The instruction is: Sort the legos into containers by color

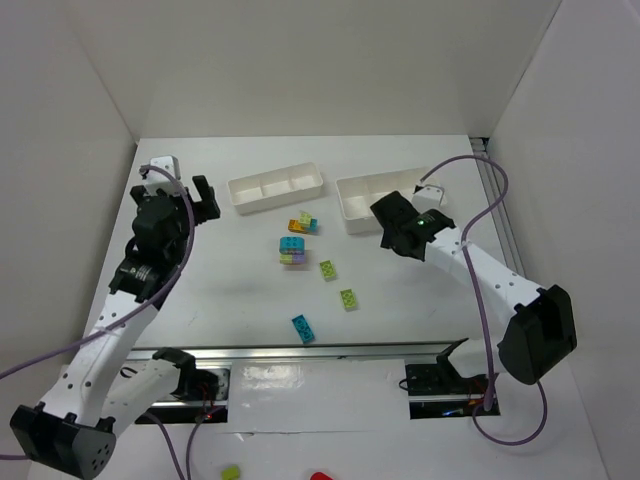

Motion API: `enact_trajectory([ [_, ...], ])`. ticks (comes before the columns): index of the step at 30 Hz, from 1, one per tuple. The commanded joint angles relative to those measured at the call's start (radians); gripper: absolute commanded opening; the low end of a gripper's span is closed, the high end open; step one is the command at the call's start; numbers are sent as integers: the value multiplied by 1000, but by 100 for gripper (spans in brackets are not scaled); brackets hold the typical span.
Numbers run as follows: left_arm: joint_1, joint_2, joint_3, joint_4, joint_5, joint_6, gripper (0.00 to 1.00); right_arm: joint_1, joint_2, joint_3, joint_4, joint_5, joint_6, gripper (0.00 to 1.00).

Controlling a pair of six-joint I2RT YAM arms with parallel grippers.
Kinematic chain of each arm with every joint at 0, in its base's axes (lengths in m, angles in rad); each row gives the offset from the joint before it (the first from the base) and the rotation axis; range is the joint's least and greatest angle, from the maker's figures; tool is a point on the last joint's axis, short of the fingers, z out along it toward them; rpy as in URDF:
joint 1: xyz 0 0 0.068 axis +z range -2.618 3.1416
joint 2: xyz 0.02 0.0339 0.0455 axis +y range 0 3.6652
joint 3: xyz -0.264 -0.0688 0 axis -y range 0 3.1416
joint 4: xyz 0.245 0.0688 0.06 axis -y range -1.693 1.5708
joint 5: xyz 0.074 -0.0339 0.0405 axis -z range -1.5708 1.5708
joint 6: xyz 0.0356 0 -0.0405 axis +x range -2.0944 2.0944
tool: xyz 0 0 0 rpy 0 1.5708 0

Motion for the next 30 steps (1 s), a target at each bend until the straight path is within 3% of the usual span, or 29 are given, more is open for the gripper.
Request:
enact_trajectory([
  [1, 0, 55, 53, -231, -205, -146, 100, 36, -36, 5, 29, 43, 20, 100],
  [8, 11, 129, 154, -342, -29, -150, 100, 45, -53, 3, 162, -45, -38, 100],
  [11, -7, 138, 145, -317, -29, -137, 100, 54, -103, -33, 307, -291, -180, 100],
  [12, -21, 138, 134, -317, -44, -150, 100, 65, -129, -58, 355, -451, -252, 100],
  [14, -30, 138, 134, -340, -58, -198, 100, 108, -153, -139, 470, -531, -265, 100],
  [18, -39, 193, 202, -464, 5, -216, 100, 306, -93, -172, 489, -511, -282, 100],
  [20, -40, 202, 211, -503, 5, -216, 100, 463, -15, -129, 475, -449, -293, 100],
  [24, -40, 221, 222, -533, -4, -216, 100, 656, 126, -57, 475, -298, -269, 100],
  [30, -40, 230, 233, -544, 14, -197, 100, 733, 310, 12, 475, -263, -238, 100],
])
